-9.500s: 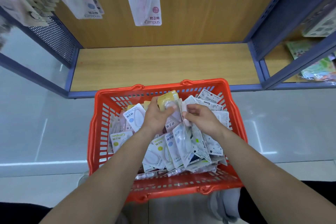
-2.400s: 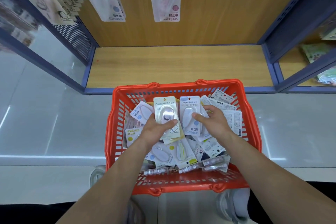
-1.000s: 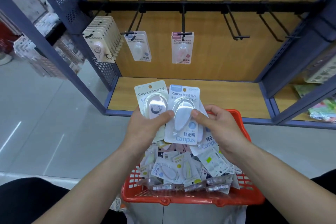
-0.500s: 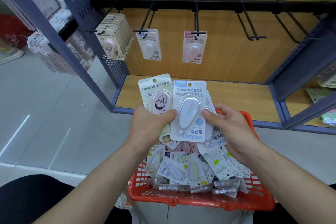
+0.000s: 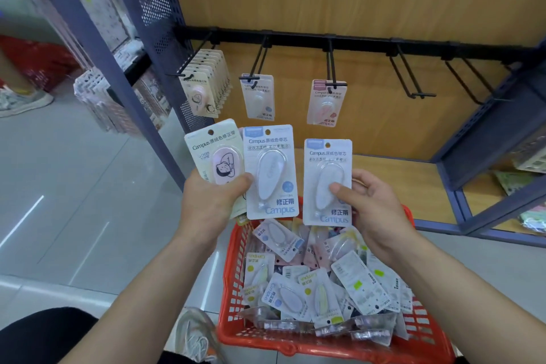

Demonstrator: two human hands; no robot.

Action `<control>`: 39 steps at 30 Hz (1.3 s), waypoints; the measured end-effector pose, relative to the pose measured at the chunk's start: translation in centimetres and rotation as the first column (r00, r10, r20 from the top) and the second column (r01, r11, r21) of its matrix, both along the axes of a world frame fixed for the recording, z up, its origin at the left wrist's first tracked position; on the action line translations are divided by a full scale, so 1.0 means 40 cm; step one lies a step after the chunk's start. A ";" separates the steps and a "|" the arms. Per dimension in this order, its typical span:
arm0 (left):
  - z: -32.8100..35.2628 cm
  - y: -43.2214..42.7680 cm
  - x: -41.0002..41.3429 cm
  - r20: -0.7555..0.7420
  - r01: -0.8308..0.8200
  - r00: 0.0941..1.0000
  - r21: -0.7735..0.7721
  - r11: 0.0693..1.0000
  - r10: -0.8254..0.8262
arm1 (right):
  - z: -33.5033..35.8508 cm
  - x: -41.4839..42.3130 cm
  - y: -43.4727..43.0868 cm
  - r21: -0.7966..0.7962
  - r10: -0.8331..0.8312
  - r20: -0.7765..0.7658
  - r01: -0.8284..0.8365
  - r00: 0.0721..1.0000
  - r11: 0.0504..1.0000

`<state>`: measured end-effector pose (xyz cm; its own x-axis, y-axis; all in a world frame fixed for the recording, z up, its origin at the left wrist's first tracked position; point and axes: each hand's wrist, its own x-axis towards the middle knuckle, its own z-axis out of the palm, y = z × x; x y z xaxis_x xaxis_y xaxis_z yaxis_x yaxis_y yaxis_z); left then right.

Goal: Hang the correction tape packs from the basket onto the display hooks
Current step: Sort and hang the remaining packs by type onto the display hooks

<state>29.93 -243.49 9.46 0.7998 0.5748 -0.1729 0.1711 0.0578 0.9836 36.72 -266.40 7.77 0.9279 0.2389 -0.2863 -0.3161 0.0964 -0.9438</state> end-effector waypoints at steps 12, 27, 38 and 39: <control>-0.015 0.122 -0.057 0.019 -0.095 0.995 0.020 0.995 0.094 | -0.027 0.258 0.323 -0.235 0.064 0.255 -0.003 0.965 0.972; -0.038 0.133 -0.025 0.007 -0.062 0.998 0.011 0.998 0.062 | -0.071 0.357 0.427 -0.208 0.010 0.248 0.043 0.969 0.977; -0.042 0.104 -0.003 -0.009 0.002 1.000 0.041 0.999 -0.001 | 0.012 0.188 0.307 -0.187 0.082 0.110 -0.060 0.991 0.981; -0.043 0.099 -0.004 -0.010 0.008 1.000 0.046 0.999 -0.008 | 0.024 0.139 0.285 -0.126 0.162 0.096 -0.150 0.982 0.981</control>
<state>29.79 -239.55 7.73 0.8029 0.5758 -0.1541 0.1811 0.0106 0.9834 42.27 -255.01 8.73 0.9084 0.3535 -0.2233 -0.2163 -0.0599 -0.9745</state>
